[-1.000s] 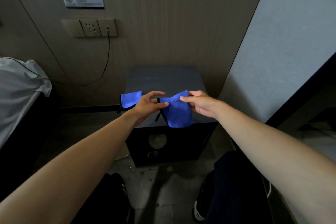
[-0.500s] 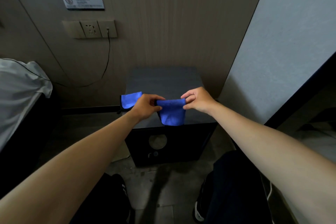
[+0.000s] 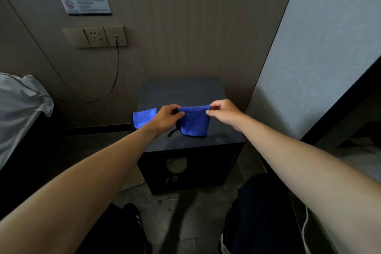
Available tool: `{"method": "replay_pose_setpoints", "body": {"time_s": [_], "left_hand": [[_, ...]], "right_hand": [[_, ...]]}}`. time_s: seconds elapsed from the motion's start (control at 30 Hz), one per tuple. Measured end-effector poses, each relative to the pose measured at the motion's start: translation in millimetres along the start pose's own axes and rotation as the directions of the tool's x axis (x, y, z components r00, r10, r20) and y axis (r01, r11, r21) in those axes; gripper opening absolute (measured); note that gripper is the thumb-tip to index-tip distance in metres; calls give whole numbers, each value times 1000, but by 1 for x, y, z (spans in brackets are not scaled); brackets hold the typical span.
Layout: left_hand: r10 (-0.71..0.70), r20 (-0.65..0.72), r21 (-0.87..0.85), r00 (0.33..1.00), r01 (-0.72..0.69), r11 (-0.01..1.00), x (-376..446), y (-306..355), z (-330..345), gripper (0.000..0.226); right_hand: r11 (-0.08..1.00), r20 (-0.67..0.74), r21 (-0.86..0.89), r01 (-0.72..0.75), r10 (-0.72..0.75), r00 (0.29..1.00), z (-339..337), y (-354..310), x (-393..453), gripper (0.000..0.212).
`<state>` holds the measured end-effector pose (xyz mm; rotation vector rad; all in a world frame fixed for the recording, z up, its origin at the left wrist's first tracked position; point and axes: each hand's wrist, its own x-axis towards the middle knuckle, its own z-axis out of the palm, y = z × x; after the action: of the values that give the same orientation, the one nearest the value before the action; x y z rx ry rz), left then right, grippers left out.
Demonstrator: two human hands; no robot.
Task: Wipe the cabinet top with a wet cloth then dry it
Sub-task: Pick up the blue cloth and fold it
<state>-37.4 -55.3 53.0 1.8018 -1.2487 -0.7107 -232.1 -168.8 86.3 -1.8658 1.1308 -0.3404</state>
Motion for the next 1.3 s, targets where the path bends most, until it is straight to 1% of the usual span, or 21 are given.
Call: {"method": "replay_pose_setpoints", "body": {"time_s": [0.07,0.13,0.2,0.27,0.3,0.33,0.4,0.47,0.5,0.63,0.7,0.83,0.9,1.0,1.1,1.2,1.3], "left_hand": [[-60,-43,-93,997,56,994,4,2,4,15],[-103,-70,-177,992,89,980,11,1,10,20],[-177,-58,-304,982,151,941,19,3,16,21],[-232,-11,-419,973,206,884,26,1,22,25],[-236,37,-461,971,226,858,29,1,24,29],[-226,92,-501,970,241,831,33,0,26,35],[-209,173,-518,963,269,812,43,-5,27,52],[-206,182,-498,961,271,824,55,-9,29,64],[-213,167,-498,963,269,824,60,-9,31,66],[-267,97,-531,959,277,801,87,-9,43,59],[-276,91,-516,957,283,808,104,-14,50,57],[-193,197,-356,961,253,900,140,-27,60,56],[-189,207,-286,960,244,927,159,-33,67,54],[-250,109,-211,962,268,940,190,-42,80,50],[-275,19,-192,961,274,943,218,-46,93,50],[-255,-63,-192,965,240,952,243,-46,104,49],[-187,-121,-106,975,175,979,267,-54,113,49]], "right_hand": [[999,-3,41,-29,29,1000,-2,3,7,17],[995,-18,75,-60,62,998,-2,5,11,19],[989,-39,117,-88,93,995,-1,8,16,19],[986,-76,129,-102,112,991,-1,12,23,21],[985,-101,135,-108,123,987,-1,14,26,22],[982,-122,146,-119,138,983,-2,16,31,24],[967,-122,200,-157,184,975,-5,20,41,25],[948,-103,264,-180,213,972,-9,24,51,24],[938,-97,296,-182,219,971,-11,26,56,26],[886,-68,429,-176,226,972,-23,35,80,39],[886,-66,435,-161,209,976,-27,41,94,45],[926,-139,346,-149,208,968,-33,55,124,43],[946,-183,280,-162,219,959,-35,65,141,40],[958,-235,233,-170,225,946,-34,81,168,39],[969,-292,195,-149,203,935,-36,92,195,39],[979,-344,162,-125,175,923,-40,102,222,36],[989,-365,86,-122,145,920,-44,111,247,34]]}}
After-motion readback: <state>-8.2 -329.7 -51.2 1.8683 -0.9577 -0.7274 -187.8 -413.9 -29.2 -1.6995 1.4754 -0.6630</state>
